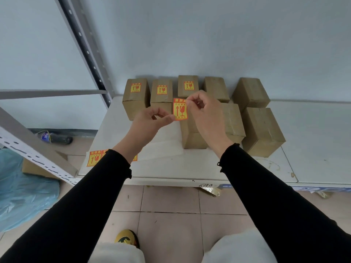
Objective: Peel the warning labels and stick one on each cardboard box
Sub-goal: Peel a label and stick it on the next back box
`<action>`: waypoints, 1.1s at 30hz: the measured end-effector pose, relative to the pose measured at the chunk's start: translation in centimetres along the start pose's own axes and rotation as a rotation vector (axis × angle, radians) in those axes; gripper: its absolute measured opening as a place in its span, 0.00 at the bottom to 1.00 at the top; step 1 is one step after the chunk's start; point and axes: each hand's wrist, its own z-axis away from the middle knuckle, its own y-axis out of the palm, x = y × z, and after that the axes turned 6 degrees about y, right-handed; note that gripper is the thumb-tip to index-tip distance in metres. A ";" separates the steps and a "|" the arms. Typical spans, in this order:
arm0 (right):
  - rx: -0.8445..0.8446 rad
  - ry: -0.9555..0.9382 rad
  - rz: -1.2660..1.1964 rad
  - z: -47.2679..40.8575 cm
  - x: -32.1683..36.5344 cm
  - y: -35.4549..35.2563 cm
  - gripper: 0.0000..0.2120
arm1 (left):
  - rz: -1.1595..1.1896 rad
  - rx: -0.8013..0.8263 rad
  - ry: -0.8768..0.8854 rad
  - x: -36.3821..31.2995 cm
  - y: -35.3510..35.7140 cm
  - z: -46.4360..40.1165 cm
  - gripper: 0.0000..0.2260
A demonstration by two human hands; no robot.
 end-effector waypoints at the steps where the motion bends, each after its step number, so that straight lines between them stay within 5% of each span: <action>1: -0.001 0.006 -0.011 -0.4 0.0 -0.7 0.04 | -0.001 0.008 -0.001 -0.7 0.5 -0.3 0.08; 17: 0.007 0.138 0.074 -13.4 -4.6 -8.6 0.04 | -0.059 0.079 0.004 -7.3 9.5 -12.9 0.07; 33: 0.127 0.277 0.231 -20.3 -12.8 -5.8 0.08 | -0.211 0.136 -0.215 -2.5 16.6 -23.5 0.08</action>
